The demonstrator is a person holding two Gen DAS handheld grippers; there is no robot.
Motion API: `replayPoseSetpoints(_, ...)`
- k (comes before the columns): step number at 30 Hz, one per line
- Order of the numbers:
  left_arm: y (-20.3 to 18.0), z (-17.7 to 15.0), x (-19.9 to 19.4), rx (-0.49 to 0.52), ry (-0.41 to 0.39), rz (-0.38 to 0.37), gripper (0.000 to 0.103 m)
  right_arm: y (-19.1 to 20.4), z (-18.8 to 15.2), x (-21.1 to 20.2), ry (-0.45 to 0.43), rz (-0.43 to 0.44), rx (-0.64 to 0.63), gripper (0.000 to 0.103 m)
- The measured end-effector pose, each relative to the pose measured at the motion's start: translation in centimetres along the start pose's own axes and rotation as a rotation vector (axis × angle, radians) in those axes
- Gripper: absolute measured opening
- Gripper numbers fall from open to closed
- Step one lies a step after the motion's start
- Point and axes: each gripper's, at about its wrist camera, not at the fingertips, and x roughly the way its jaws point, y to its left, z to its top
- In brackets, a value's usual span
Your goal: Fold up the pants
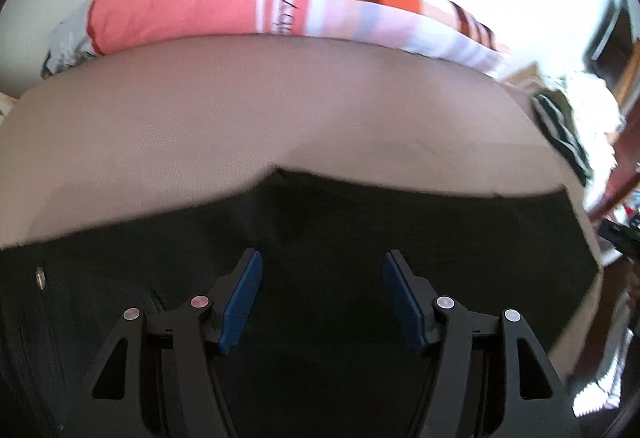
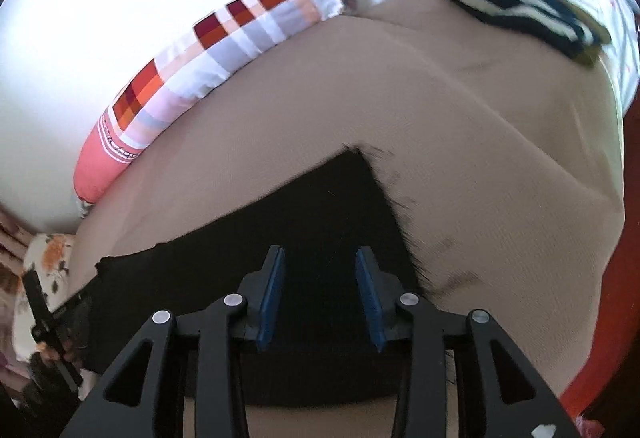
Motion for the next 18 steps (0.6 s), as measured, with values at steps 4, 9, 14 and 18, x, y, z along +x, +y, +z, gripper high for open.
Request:
replayPoseSetpoints(4, -1.5, -1.8, -1.2, -0.004, 0.044, -0.064, 0.064, -4.1, 0.2, -0.5, 0.029, 0.036, 0.097, 0.036)
replayPoseSetpoints(9, -2.7, -2.8, -1.6, -0.001, 0.075, -0.064, 0.064, -8.1, 0.2, 0.7, 0.088, 0.136, 0.212, 0.035)
replayPoseSetpoints(14, -2.8, -2.7, -1.3, -0.013, 0.075, -0.018, 0.064, -8.7, 0.1, 1.6, 0.09, 0.164, 0.215, 0.035)
replayPoseSetpoints(18, -1.3, -2.3, -1.0, -0.046, 0.068, 0.045, 0.064, -7.5, 0.6, 1.1, 0.04, 0.152, 0.187, 0.035)
